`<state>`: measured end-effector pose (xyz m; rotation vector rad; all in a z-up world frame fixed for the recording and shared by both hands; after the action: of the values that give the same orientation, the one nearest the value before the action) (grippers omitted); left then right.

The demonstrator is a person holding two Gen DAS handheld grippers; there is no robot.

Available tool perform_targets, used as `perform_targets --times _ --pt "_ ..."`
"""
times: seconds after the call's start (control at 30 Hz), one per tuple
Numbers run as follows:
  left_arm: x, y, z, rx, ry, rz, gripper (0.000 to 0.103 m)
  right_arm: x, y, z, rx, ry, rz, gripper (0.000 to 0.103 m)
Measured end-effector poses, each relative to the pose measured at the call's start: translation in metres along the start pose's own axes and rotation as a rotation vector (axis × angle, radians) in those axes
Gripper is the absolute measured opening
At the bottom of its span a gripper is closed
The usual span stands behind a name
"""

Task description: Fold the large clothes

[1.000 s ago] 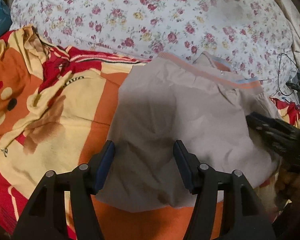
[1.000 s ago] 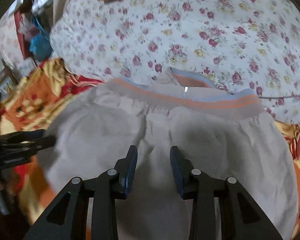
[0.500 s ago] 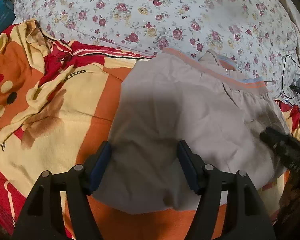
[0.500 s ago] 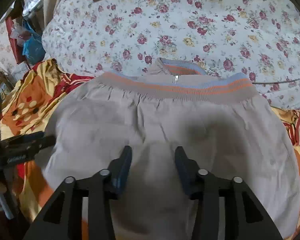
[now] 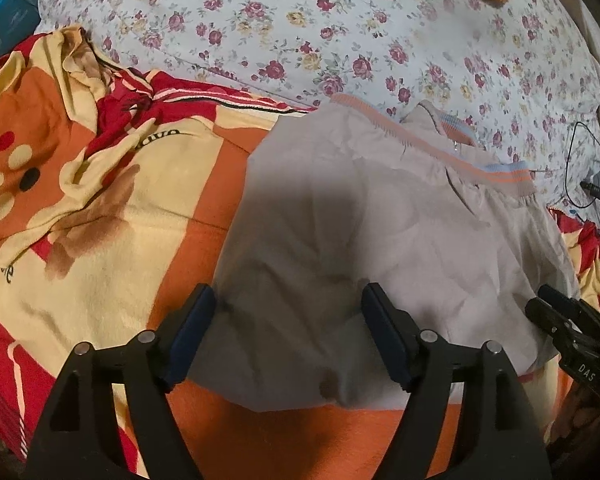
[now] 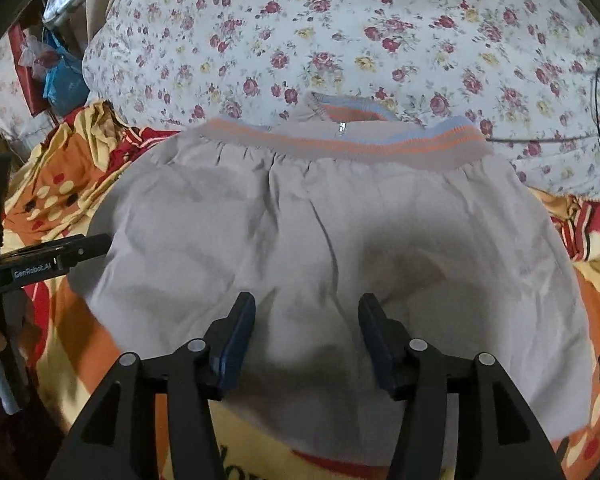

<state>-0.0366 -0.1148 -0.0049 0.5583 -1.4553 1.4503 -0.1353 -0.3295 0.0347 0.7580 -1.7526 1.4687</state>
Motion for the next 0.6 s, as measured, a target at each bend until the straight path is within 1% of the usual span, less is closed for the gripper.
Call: perform_targets --times 0.17,0.3,0.43,0.5,0.53,0.6 --pt "0.003 -0.001 -0.001 0.0 -0.007 0.002 0.076 0.0 0.001 0.004 -0.026 -0.003 -0.004 0.055" --pt "0.002 -0.001 -0.005 0.009 -0.012 -0.006 0.077 0.007 -0.003 -0.004 -0.007 -0.017 0.021 0.055" --pt "0.002 -0.002 -0.007 0.025 -0.003 -0.01 0.077 0.0 -0.005 -0.008 -0.004 -0.026 0.015 0.055" --pt "0.003 -0.003 -0.011 0.051 0.019 -0.017 0.077 -0.01 -0.005 -0.01 0.0 -0.032 0.004 0.055" --pt "0.003 -0.004 -0.015 0.08 0.044 -0.019 0.077 -0.016 -0.004 -0.012 0.002 -0.039 -0.008 0.055" --pt "0.004 -0.005 -0.021 0.136 0.087 -0.022 0.082 -0.032 0.003 -0.014 0.014 -0.043 -0.058 0.057"
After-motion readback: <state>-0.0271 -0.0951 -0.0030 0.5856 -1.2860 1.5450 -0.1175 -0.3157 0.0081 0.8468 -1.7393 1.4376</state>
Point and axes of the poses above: each gripper's, at about its wrist camera, not at the fingertips, and x roughly against the way its jaws point, z to its right, y to its underside, the point moved 6 cm from there along -x, roughly the way its jaws point
